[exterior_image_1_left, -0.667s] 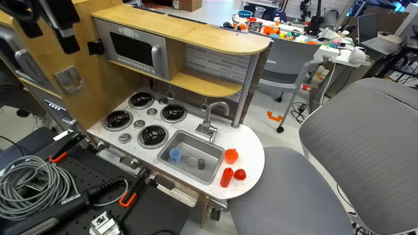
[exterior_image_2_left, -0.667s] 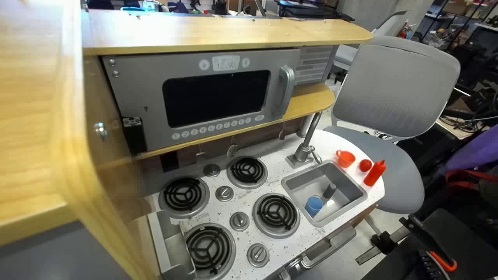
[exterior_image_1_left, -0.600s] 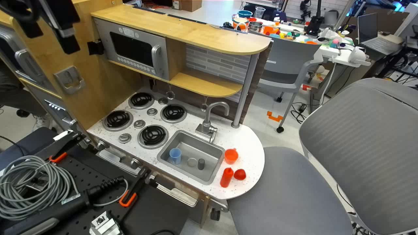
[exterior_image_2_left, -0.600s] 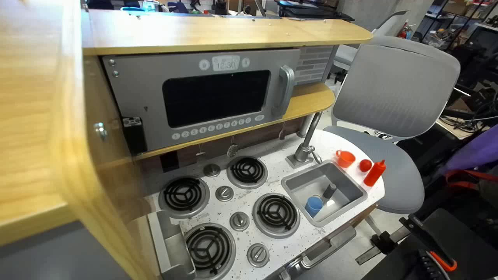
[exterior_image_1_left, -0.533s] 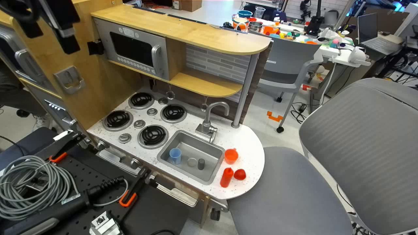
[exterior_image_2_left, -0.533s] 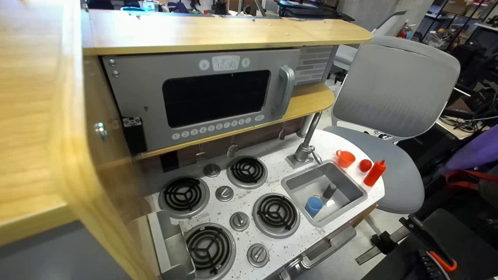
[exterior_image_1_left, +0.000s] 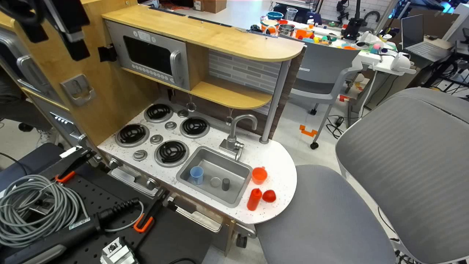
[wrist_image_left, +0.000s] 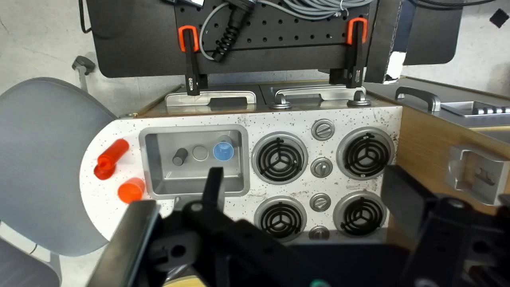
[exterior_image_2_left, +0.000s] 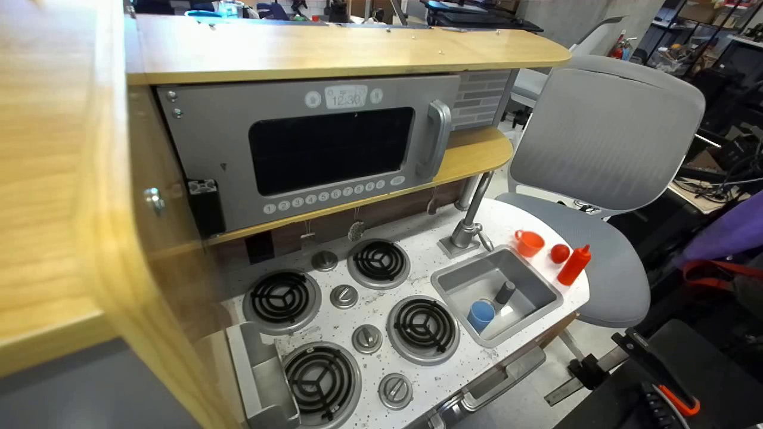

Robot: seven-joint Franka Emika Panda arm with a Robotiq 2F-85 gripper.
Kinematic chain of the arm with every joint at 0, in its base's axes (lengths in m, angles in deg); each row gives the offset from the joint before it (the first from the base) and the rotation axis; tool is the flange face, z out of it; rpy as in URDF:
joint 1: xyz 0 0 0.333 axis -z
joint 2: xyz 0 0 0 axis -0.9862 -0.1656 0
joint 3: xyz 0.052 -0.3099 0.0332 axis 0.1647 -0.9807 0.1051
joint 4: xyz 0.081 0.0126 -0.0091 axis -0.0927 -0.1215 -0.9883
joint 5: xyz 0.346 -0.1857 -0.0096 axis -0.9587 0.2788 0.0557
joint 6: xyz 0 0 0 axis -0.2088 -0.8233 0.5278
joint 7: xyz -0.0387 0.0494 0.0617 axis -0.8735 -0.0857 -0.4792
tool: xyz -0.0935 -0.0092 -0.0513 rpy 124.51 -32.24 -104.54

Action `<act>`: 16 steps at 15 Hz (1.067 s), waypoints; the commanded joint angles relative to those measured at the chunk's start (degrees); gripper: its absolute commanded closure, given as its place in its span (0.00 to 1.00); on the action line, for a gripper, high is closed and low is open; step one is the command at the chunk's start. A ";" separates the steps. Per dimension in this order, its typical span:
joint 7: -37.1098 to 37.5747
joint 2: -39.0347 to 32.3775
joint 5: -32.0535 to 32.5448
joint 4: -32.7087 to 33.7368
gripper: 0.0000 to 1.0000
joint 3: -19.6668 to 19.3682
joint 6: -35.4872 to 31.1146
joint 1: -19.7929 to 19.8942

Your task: Put the rightmost red object in the sink

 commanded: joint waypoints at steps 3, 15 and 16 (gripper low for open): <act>0.07 -0.02 0.05 0.11 0.00 -0.09 0.13 -0.12; -4.14 -2.50 4.30 -1.19 0.00 -1.47 -3.95 0.69; -5.55 -3.23 5.19 -1.52 0.00 -2.18 -4.90 0.88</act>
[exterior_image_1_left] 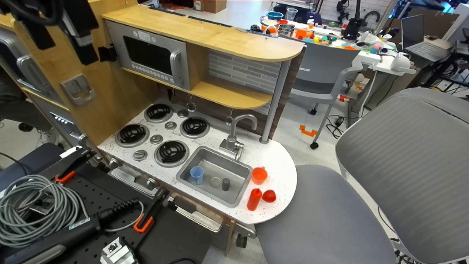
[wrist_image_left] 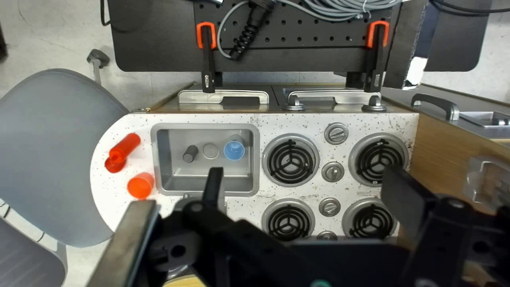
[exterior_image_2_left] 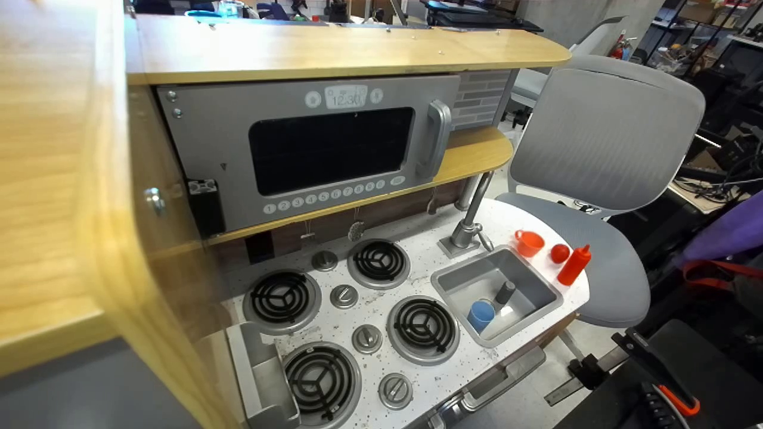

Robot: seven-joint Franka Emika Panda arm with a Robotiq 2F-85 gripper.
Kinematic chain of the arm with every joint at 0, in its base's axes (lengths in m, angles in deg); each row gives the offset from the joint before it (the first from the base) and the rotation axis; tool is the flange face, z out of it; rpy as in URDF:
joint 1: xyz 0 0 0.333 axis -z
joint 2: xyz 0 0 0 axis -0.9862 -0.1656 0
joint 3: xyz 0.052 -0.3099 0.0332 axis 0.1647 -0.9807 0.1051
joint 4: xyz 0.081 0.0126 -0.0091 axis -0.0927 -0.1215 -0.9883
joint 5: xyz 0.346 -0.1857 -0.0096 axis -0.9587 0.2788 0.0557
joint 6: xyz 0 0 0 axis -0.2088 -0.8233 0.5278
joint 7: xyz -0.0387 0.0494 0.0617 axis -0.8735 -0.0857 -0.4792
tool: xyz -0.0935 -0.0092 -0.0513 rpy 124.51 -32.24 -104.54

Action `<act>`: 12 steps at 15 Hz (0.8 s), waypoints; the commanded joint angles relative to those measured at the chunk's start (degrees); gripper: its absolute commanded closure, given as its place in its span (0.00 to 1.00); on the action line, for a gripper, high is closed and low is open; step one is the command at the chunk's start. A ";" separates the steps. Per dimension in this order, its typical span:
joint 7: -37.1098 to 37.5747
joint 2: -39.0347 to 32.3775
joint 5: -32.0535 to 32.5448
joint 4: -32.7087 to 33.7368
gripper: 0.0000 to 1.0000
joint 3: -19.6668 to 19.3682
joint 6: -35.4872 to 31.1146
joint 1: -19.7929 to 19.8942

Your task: Put the rightmost red object in the sink

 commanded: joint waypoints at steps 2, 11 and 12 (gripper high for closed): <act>-6.39 -4.76 3.62 -1.43 0.00 -3.71 -6.95 1.50; -26.72 -20.58 1.98 -4.16 0.00 -16.51 -29.10 5.49; -28.98 -23.18 1.31 -3.81 0.00 -17.66 -30.90 5.88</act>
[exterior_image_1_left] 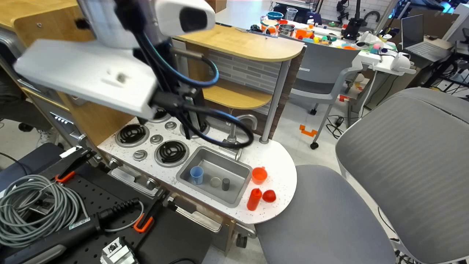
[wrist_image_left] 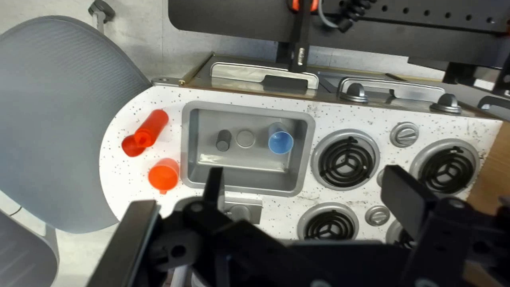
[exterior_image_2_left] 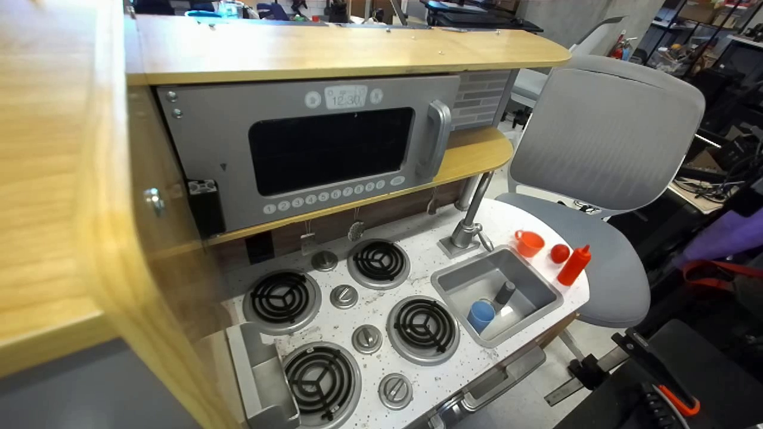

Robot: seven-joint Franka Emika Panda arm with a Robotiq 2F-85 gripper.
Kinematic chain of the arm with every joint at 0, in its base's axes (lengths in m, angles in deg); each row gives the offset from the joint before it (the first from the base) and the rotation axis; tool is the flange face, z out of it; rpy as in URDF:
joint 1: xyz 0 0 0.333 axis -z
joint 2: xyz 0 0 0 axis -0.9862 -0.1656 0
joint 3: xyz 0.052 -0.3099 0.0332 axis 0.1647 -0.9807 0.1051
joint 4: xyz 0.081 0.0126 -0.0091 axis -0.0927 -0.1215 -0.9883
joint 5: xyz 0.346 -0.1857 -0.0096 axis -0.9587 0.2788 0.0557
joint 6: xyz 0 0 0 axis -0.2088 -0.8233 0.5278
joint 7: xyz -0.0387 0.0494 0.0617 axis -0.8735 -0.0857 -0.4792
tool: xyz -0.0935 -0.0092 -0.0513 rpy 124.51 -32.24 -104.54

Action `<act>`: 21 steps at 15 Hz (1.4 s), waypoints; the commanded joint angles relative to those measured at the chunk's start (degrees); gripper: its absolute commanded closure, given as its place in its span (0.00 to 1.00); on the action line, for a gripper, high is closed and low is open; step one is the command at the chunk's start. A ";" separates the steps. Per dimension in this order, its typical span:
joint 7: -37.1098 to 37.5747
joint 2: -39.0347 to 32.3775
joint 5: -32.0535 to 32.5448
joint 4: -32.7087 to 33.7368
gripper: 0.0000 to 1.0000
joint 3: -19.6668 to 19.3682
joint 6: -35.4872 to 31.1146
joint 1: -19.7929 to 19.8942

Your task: Put the rightmost red object in the sink

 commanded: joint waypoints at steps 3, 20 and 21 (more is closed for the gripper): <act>-9.60 -15.08 -1.99 2.88 0.00 -4.41 -10.18 3.40; -3.75 -44.30 -10.35 30.25 0.00 -0.14 -17.53 22.44; -2.16 -45.55 -10.00 32.19 0.00 0.00 -17.22 22.65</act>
